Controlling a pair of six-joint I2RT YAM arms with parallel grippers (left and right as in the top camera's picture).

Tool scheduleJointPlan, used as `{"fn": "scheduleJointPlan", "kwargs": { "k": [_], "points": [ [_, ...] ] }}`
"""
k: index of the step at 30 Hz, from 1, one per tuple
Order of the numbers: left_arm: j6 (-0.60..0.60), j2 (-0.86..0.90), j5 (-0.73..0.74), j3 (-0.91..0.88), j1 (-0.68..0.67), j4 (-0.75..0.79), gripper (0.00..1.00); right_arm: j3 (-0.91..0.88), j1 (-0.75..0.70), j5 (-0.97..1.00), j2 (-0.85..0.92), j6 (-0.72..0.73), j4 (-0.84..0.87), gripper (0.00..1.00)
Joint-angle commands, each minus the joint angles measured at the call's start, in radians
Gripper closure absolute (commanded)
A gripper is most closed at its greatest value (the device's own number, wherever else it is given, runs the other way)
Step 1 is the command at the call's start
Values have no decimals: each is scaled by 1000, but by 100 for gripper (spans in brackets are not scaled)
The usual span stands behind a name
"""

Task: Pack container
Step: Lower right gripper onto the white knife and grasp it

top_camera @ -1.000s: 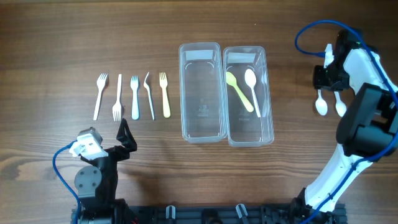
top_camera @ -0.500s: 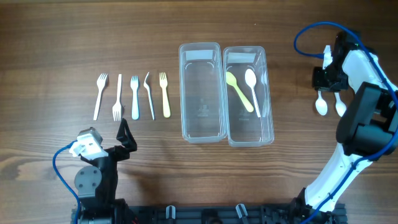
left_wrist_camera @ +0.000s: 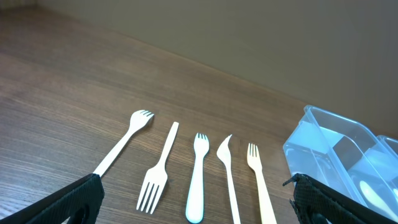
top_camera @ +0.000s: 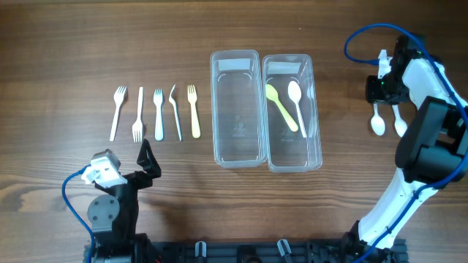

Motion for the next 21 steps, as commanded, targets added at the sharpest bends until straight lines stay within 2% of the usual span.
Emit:
{"fn": "scheduleJointPlan", "kwargs": {
  "k": [1, 7, 12, 14, 16, 21],
  "points": [
    [24, -6, 16, -7, -5, 3, 0, -12, -1, -21, 26, -16, -2, 67],
    [24, -6, 16, -7, -5, 3, 0, -45, -9, -20, 26, -16, -14, 68],
    [24, -6, 16, -7, -5, 3, 0, -120, -9, -13, 26, -17, 38, 69],
    [24, -6, 16, -7, -5, 3, 0, -123, -9, -13, 26, -14, 41, 74],
    [24, -6, 16, -7, -5, 3, 0, -122, -9, -13, 25, -14, 42, 95],
    [24, -6, 16, -7, -5, 3, 0, -94, -9, -13, 23, -6, 36, 96]
  ]
}}
